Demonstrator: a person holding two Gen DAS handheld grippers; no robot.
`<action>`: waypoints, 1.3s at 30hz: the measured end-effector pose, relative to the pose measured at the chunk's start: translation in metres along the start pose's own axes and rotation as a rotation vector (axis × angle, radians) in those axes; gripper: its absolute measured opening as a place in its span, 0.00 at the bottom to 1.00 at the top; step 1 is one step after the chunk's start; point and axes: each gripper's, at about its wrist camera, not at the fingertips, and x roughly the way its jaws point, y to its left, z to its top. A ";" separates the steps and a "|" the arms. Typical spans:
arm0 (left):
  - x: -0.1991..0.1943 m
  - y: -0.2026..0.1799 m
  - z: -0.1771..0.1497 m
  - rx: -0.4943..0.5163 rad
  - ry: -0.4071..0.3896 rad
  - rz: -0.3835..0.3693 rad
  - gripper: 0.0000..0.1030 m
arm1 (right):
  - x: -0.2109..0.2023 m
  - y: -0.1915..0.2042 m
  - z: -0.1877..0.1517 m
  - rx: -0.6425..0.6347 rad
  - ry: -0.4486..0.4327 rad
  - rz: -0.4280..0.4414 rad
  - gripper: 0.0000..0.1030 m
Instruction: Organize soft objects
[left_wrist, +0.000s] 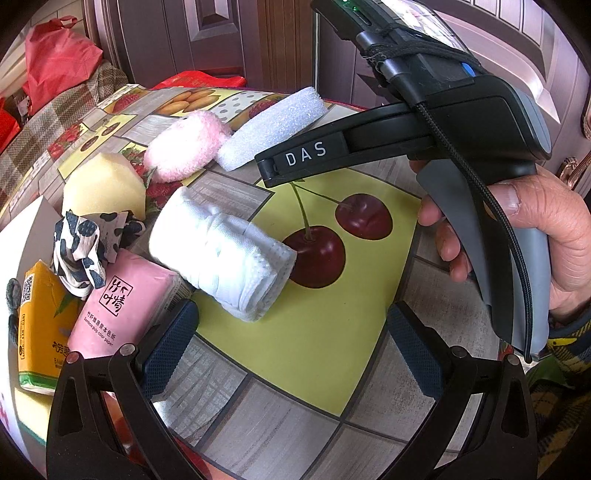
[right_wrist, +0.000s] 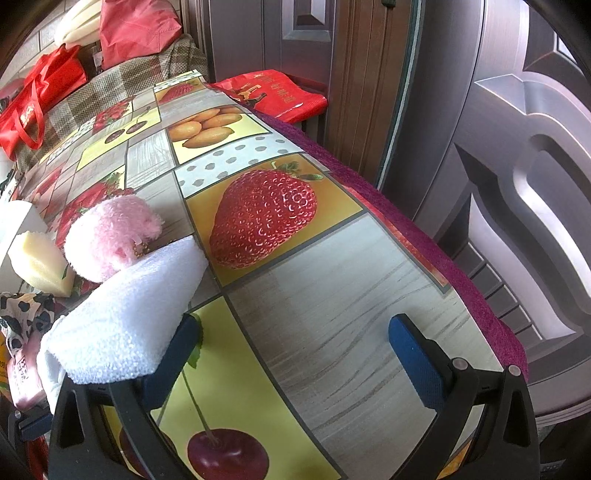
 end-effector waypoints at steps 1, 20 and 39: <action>0.000 0.000 0.000 0.000 0.000 0.000 0.99 | 0.000 0.000 0.000 0.000 0.000 0.000 1.00; 0.000 0.000 0.000 0.000 0.000 0.000 0.99 | 0.000 0.005 -0.001 -0.005 -0.002 0.006 1.00; -0.122 0.032 -0.002 -0.169 -0.361 -0.091 1.00 | -0.007 -0.003 -0.003 0.032 -0.033 0.050 1.00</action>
